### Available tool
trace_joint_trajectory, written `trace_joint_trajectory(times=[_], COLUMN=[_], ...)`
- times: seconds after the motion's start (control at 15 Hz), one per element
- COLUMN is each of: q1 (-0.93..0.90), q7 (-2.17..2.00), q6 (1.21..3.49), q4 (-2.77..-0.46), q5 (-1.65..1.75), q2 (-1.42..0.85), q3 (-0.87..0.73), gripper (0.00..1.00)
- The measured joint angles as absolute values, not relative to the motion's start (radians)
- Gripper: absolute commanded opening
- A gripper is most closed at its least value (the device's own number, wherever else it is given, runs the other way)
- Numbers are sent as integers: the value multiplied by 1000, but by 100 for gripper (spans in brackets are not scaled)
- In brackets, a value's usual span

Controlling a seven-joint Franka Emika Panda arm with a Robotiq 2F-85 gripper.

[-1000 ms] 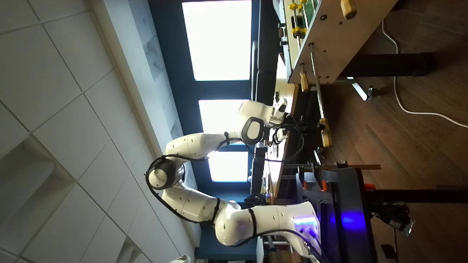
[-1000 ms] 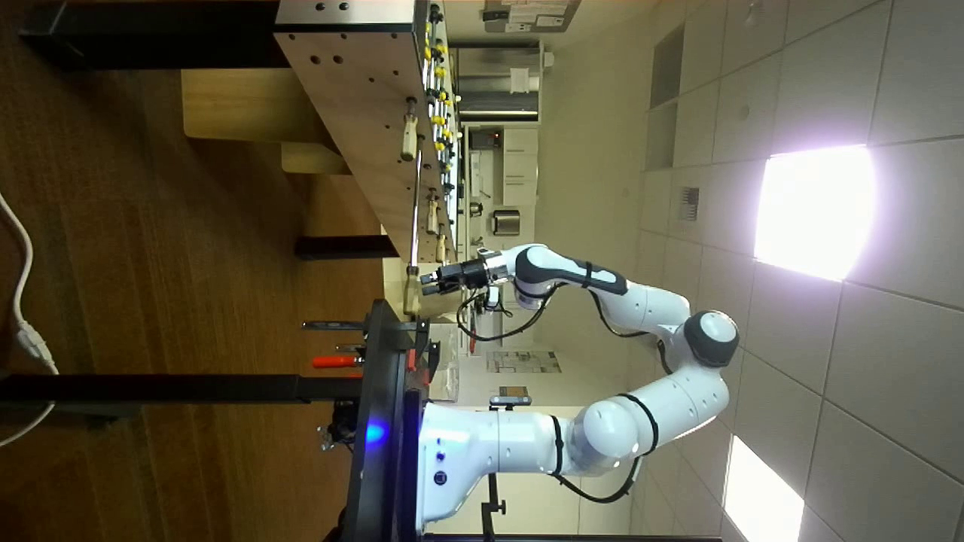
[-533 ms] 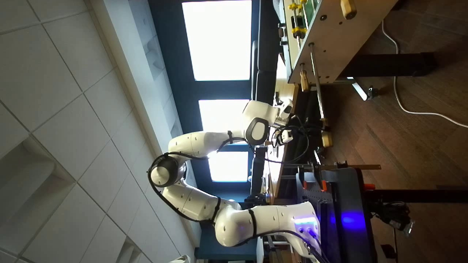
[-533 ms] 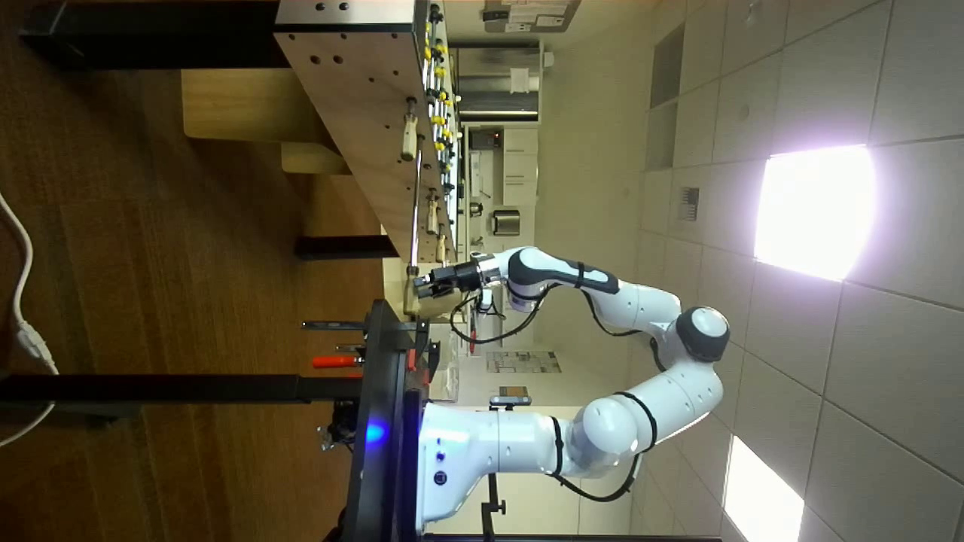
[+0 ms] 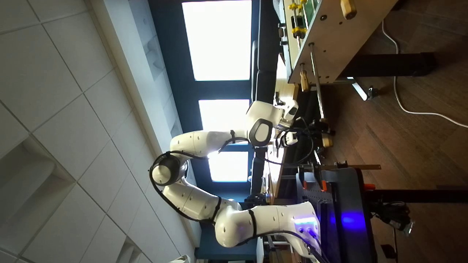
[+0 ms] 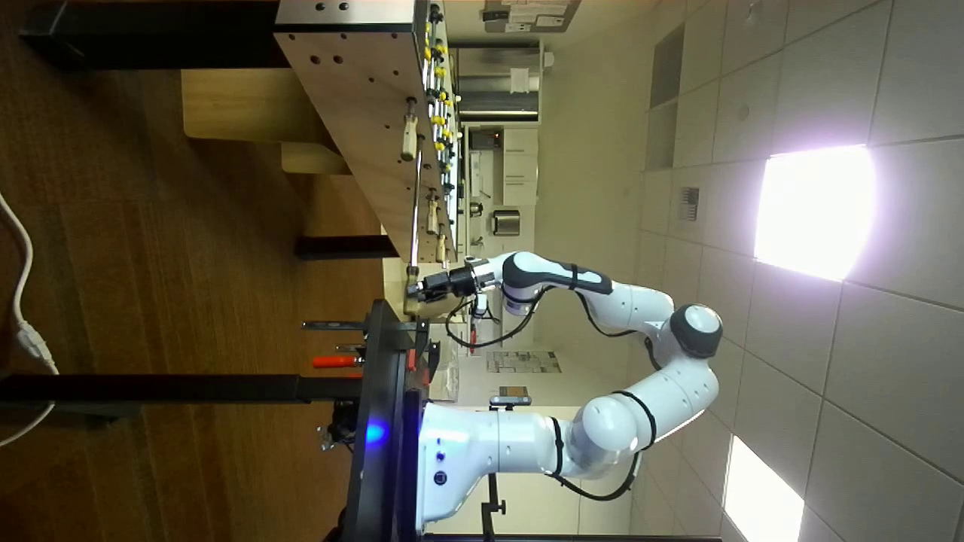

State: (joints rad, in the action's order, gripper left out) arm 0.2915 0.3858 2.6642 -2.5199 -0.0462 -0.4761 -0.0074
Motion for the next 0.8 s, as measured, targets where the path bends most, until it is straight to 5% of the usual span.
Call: trace_joint_trajectory(times=[0.33,0.8], q1=[299,297], q7=[392,415], q6=[2664,2665], q4=[-2520,-2523], q5=[-46,-42], q2=[-482,-474], q3=[-5,5], gripper=[15,15])
